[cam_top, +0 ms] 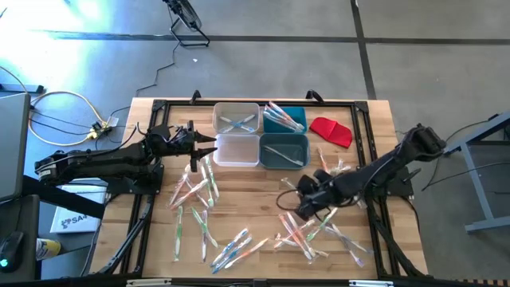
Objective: Pick & Place Toothbrushes
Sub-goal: Put the green toothbrush into the green bin
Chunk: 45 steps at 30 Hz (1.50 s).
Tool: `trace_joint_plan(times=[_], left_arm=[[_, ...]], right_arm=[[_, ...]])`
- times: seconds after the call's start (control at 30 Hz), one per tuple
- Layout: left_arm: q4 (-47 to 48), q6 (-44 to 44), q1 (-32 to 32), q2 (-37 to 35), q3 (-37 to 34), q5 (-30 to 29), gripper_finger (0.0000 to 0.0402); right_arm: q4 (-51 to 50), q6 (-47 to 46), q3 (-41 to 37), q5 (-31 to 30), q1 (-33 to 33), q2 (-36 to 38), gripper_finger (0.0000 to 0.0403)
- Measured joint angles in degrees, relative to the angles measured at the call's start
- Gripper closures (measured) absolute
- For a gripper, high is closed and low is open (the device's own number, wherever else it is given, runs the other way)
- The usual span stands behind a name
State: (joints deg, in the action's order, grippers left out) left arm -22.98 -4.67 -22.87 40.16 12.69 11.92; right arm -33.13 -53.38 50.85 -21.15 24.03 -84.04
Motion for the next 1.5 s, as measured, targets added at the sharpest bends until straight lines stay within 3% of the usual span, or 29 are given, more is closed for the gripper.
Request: trace_joint_plan(times=[0.53,0.9,1.27,1.5], left_arm=[[0.91,0.44,0.00,-0.02,0.00,0.02,0.0245],[0.51,2.75,0.00,-0.01,0.00,-0.04,0.0245],[-4.37,3.34,0.00,-0.02,0.00,-6.51,0.0245],[-8.20,-3.21,0.00,-0.02,0.00,-8.47,0.0245]], right_arm=[[7.30,21.13,0.00,-1.48,-12.16,10.86,0.0382],[12.89,32.27,0.00,-4.16,-19.39,13.64,0.0382],[19.02,43.73,0.00,-4.28,-30.07,14.04,0.0382],[26.48,49.86,0.00,-0.44,-37.17,14.04,0.0382]])
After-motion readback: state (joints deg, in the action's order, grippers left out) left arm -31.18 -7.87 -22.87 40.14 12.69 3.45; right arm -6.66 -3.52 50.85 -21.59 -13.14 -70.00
